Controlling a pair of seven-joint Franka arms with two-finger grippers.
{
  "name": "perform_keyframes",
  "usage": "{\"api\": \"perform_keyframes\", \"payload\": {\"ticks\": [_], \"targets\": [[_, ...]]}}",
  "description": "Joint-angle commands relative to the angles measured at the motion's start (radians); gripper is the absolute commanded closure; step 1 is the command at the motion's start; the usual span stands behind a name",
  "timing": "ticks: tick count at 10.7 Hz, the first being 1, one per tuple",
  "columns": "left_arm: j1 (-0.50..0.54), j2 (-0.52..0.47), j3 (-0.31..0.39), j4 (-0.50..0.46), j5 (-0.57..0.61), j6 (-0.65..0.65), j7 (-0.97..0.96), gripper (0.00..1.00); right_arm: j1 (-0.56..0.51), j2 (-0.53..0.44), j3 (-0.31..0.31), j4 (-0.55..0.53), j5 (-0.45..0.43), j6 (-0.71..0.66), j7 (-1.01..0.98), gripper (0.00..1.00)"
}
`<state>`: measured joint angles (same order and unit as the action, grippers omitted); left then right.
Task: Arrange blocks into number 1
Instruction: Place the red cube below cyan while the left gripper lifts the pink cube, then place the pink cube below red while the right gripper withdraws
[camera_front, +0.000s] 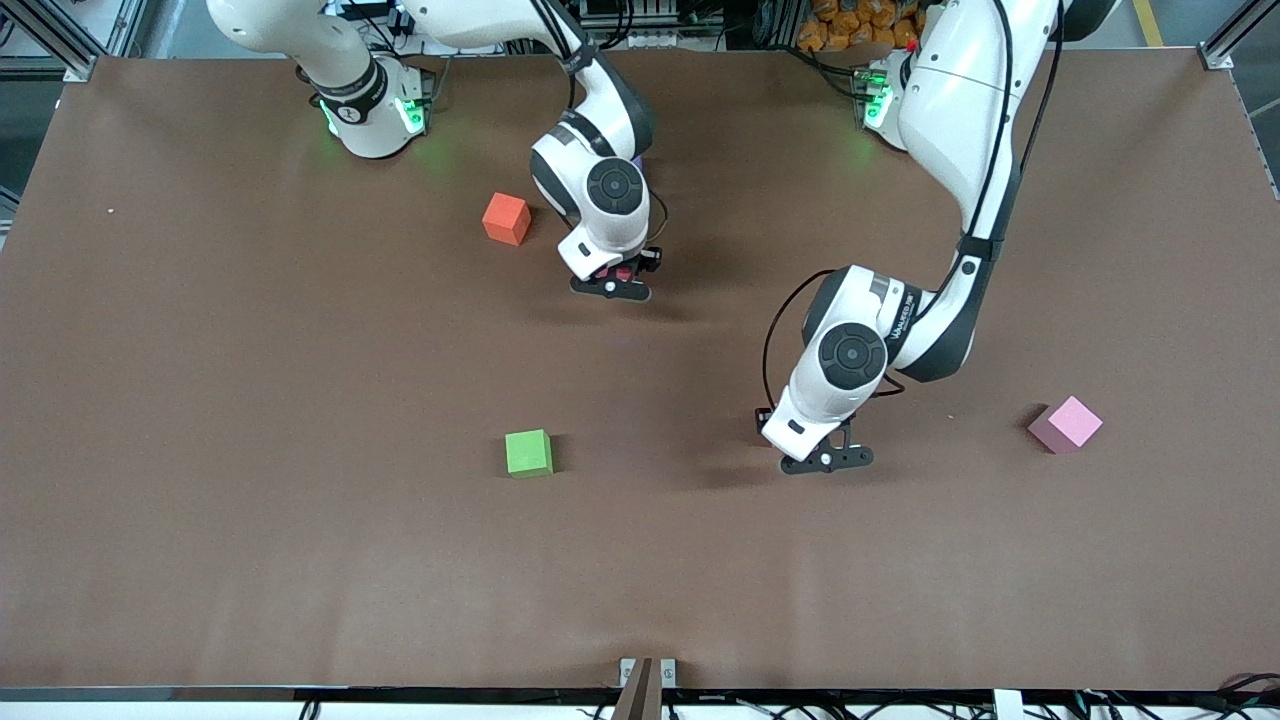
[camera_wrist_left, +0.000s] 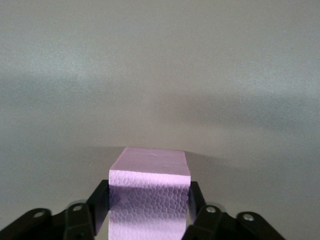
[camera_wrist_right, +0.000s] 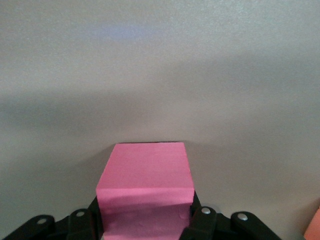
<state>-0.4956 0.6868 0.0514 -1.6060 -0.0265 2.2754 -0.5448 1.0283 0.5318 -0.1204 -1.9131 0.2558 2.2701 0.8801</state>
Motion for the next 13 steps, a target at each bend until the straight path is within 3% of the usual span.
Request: {"api": "perform_keyframes", "payload": {"ticks": [1, 2, 4, 6, 9, 10, 13], "targets": [[-0.015, -0.001, 0.010, -0.009, -0.026, -0.002, 0.020, 1.00, 0.001, -0.038, 0.001, -0.038, -0.006, 0.009, 0.014, 0.79], [-0.015, -0.003, 0.010, -0.009, -0.026, -0.002, 0.019, 1.00, -0.001, -0.038, 0.001, -0.038, -0.006, 0.009, 0.029, 0.04], [-0.017, -0.009, 0.005, -0.003, -0.026, -0.005, 0.009, 1.00, -0.005, -0.053, -0.008, -0.034, -0.007, -0.001, 0.063, 0.00], [-0.018, -0.015, 0.002, 0.000, -0.029, -0.008, 0.009, 1.00, -0.010, -0.076, -0.059, -0.030, -0.007, -0.035, 0.062, 0.00], [-0.029, -0.029, -0.015, 0.003, -0.050, -0.010, -0.015, 1.00, -0.026, -0.101, -0.215, -0.015, -0.004, -0.084, 0.005, 0.00], [-0.052, -0.029, -0.015, 0.006, -0.065, -0.010, -0.035, 1.00, -0.069, -0.101, -0.246, -0.012, -0.003, -0.095, -0.068, 0.00], [-0.159, -0.030, -0.013, 0.021, -0.078, -0.010, -0.154, 1.00, -0.278, -0.096, -0.255, 0.017, -0.003, -0.106, -0.272, 0.00]]}}
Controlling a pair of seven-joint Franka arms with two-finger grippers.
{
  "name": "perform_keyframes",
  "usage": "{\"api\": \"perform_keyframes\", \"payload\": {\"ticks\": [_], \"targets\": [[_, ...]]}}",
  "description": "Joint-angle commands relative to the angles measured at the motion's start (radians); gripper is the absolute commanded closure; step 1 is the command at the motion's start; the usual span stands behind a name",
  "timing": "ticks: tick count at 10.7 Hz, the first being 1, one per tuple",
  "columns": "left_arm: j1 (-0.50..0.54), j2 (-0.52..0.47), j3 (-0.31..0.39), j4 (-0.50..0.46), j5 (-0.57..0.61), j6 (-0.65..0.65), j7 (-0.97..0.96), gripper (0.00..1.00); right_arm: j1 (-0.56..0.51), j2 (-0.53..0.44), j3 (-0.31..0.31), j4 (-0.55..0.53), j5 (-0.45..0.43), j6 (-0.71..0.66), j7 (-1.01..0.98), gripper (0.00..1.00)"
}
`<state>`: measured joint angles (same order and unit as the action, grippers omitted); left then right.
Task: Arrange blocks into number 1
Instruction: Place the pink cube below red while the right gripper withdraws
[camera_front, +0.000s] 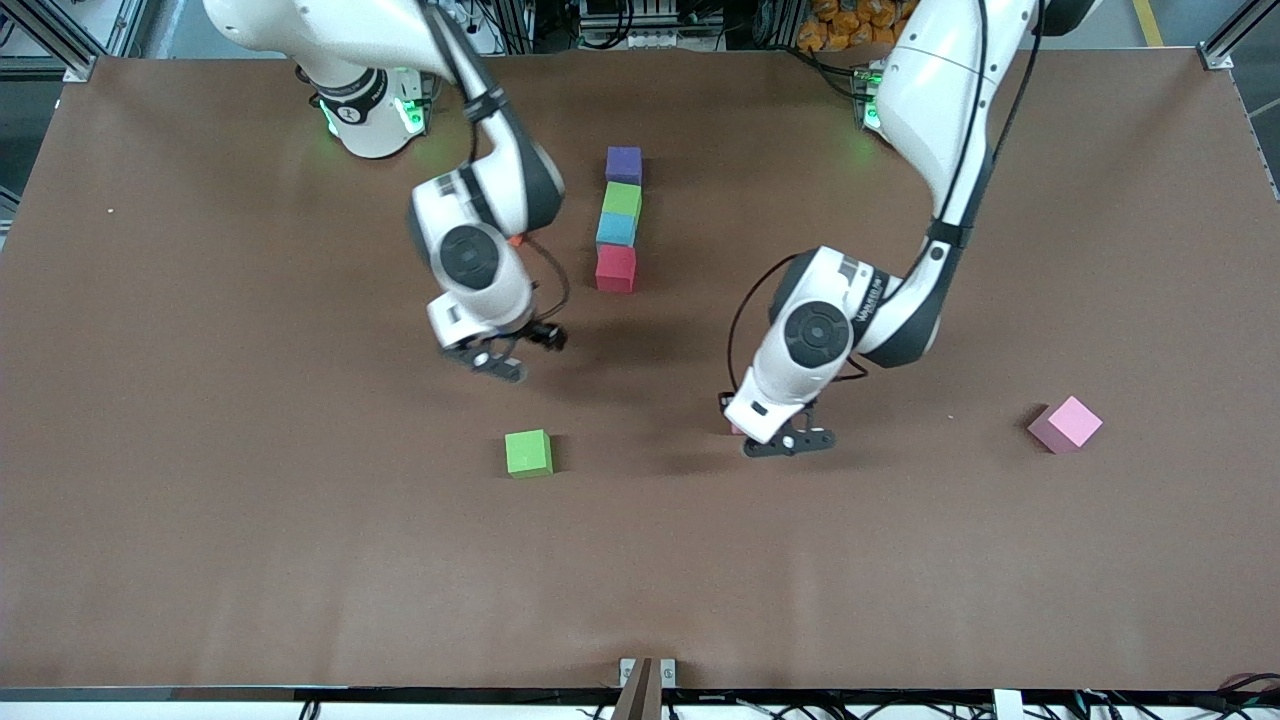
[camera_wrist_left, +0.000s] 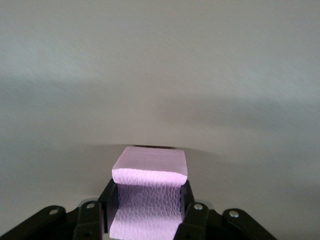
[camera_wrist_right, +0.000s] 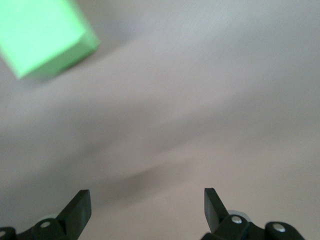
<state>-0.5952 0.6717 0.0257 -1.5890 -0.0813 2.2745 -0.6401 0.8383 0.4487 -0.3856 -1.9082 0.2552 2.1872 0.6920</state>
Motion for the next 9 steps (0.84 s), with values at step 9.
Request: {"api": "perform_keyframes", "payload": {"ticks": [9], "targets": [[-0.331, -0.003, 0.014, 0.006, -0.020, -0.009, -0.211, 1.00, -0.623, -0.007, 0.007, 0.100, -0.011, -0.024, -0.741, 0.00]]}}
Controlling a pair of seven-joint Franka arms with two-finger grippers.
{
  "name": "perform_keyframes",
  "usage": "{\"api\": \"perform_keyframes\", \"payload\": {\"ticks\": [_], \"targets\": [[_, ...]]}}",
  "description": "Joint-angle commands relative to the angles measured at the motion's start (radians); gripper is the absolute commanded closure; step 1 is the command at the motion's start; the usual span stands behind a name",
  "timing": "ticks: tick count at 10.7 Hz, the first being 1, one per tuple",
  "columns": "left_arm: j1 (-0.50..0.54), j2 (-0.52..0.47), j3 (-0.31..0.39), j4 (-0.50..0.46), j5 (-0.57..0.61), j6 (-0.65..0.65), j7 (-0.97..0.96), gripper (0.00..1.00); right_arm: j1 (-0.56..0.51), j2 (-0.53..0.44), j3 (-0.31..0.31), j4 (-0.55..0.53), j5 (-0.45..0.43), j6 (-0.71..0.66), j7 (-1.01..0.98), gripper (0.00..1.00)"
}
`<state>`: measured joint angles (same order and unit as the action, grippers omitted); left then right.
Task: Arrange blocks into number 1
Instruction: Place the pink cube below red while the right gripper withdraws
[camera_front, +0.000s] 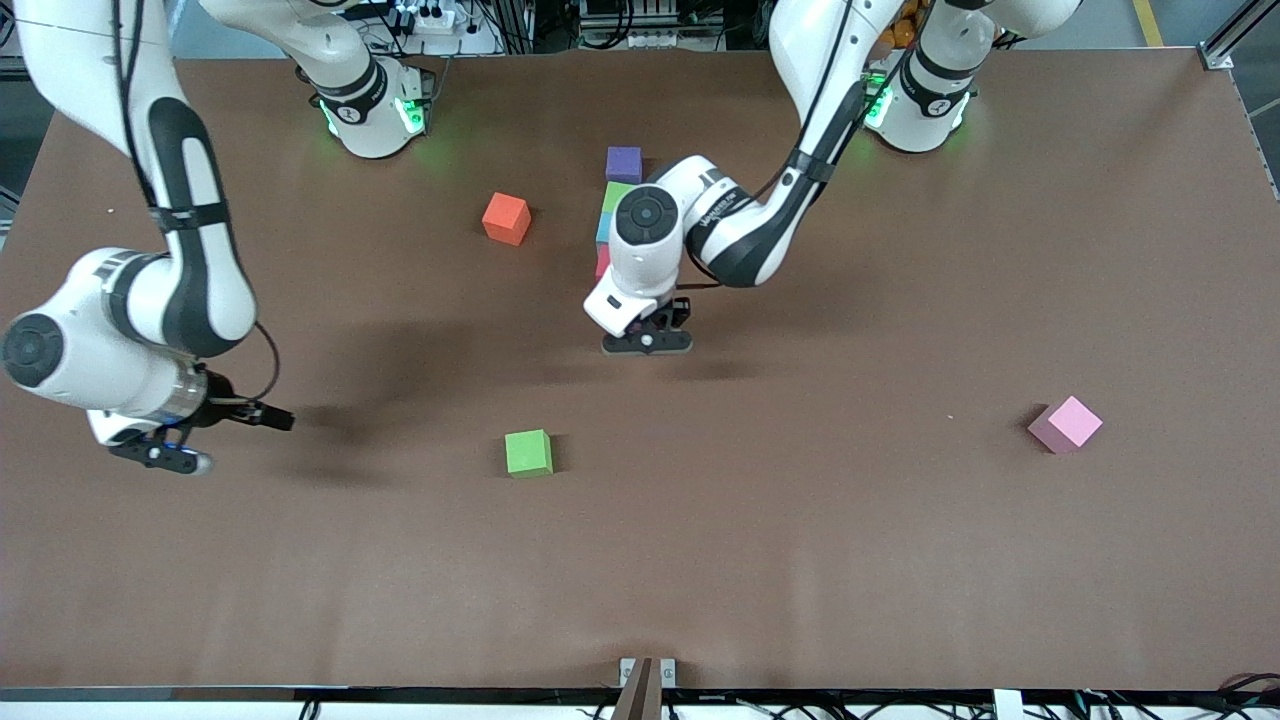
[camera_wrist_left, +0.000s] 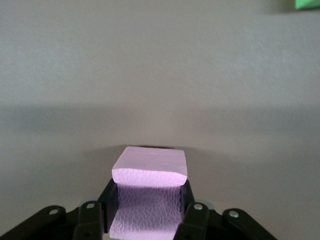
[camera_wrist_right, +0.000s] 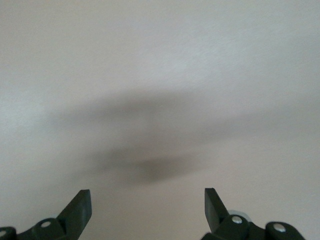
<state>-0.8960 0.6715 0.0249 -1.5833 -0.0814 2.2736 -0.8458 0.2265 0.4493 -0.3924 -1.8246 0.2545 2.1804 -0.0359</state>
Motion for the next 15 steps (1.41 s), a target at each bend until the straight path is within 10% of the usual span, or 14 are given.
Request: {"api": "perform_keyframes", "payload": {"ticks": [1, 15], "targets": [[-0.041, 0.000, 0.017, 0.000, -0.018, -0.008, -0.006, 1.00, -0.006, -0.015, 0.014, 0.014, -0.043, -0.019, -0.010, 0.00], [-0.089, 0.051, 0.020, 0.051, -0.024, -0.005, -0.070, 1.00, 0.142, -0.244, 0.020, -0.177, -0.136, -0.204, -0.213, 0.00]]}}
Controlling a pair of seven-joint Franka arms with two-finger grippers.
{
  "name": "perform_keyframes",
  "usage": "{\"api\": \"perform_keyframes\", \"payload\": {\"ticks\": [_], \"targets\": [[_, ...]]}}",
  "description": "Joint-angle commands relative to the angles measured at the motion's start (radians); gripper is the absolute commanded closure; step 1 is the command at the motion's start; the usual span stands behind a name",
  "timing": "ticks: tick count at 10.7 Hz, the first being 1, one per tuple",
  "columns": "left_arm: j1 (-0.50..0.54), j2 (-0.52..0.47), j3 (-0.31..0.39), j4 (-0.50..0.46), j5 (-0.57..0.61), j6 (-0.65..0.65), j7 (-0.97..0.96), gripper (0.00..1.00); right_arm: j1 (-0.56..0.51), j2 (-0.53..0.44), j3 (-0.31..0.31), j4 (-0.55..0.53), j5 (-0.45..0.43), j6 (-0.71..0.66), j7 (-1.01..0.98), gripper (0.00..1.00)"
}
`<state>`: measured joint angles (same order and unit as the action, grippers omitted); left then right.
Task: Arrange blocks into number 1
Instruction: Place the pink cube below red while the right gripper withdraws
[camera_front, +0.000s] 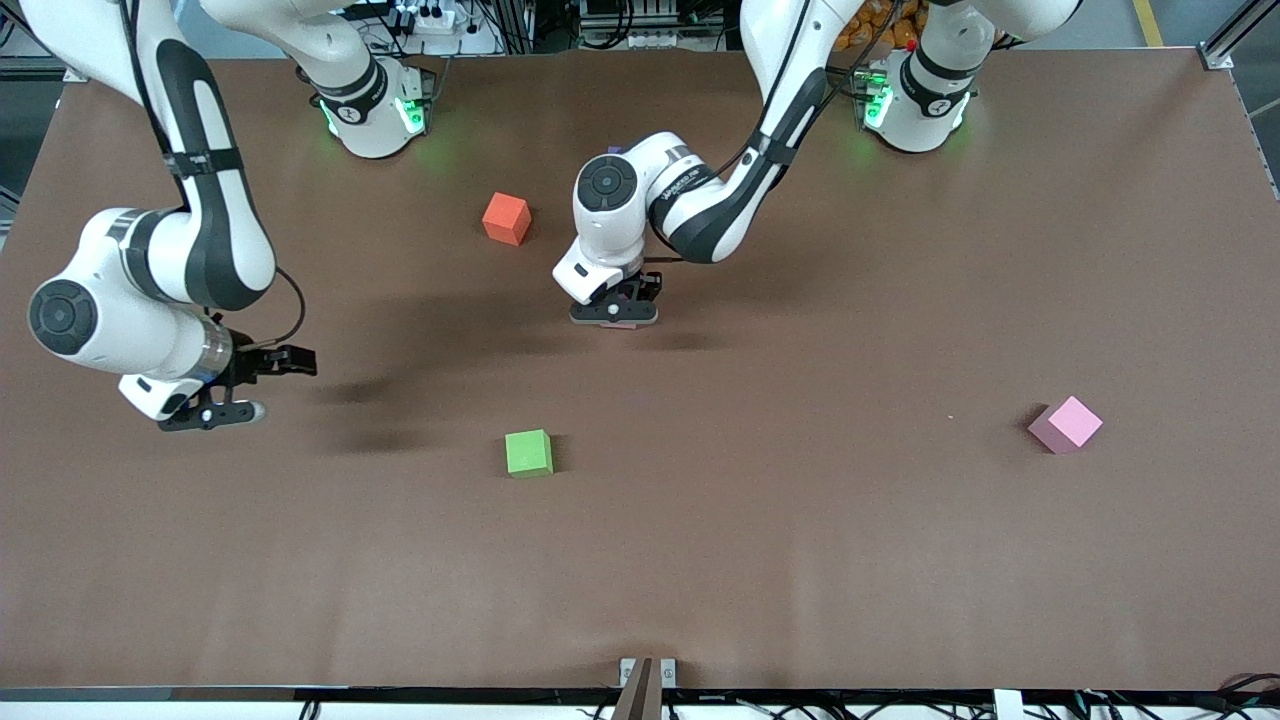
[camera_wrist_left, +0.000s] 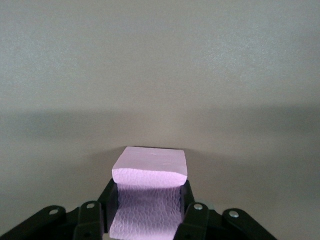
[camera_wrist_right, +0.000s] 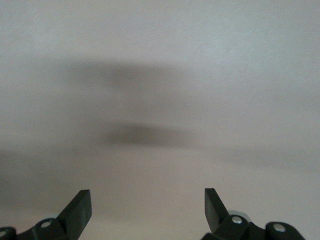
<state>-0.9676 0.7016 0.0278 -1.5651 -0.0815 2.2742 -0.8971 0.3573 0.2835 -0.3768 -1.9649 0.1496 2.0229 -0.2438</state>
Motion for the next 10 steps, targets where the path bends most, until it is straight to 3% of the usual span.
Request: {"api": "perform_keyframes", "payload": {"ticks": [1, 3, 6, 9, 10], "targets": [[-0.022, 0.024, 0.018, 0.031, -0.023, -0.005, -0.022, 1.00, 0.020, -0.095, 0.004, -0.035, -0.036, -0.078, -0.005, 0.00], [-0.025, 0.025, 0.018, 0.031, -0.023, -0.005, -0.023, 0.99, 0.020, -0.109, 0.006, -0.032, -0.039, -0.096, -0.006, 0.00], [-0.025, 0.024, 0.017, 0.031, -0.023, -0.005, -0.057, 0.00, 0.008, -0.153, 0.004, -0.022, -0.120, -0.102, -0.005, 0.00], [-0.022, -0.010, 0.017, 0.031, -0.021, -0.007, -0.112, 0.00, -0.034, -0.210, 0.007, -0.019, -0.120, -0.142, 0.004, 0.00], [-0.016, -0.042, 0.033, 0.031, -0.021, -0.015, -0.112, 0.00, -0.084, -0.224, 0.041, -0.019, -0.120, -0.144, 0.006, 0.00]]}}
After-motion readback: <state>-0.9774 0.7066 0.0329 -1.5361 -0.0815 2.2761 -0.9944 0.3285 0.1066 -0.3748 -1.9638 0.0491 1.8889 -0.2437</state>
